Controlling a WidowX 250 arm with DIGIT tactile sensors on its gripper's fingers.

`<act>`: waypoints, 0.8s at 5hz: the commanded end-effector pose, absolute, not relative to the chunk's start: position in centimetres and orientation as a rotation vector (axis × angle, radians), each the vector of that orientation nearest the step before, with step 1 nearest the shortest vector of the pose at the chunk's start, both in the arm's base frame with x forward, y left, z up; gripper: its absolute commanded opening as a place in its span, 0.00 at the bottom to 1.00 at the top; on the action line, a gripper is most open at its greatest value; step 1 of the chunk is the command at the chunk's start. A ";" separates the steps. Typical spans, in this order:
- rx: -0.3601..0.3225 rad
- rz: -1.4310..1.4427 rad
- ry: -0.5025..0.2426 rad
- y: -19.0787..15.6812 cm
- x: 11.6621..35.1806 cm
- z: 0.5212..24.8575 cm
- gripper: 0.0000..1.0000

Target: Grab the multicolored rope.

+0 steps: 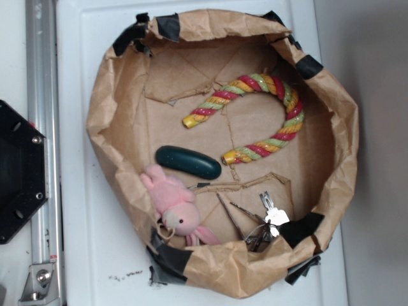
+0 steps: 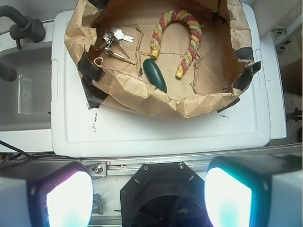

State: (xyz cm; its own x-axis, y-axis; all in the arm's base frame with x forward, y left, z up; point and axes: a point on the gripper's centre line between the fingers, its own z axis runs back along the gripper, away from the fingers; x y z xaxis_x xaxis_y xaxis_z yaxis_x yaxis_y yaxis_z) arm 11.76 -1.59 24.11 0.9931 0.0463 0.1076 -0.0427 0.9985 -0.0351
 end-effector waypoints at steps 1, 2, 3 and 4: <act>-0.033 0.045 -0.109 -1.6 11.8 24.1 1.00; 0.028 0.078 -0.150 0.6 16.3 22.3 1.00; 0.075 -0.021 -0.201 1.3 19.8 21.2 1.00; 0.134 -0.218 -0.239 1.9 23.4 18.8 1.00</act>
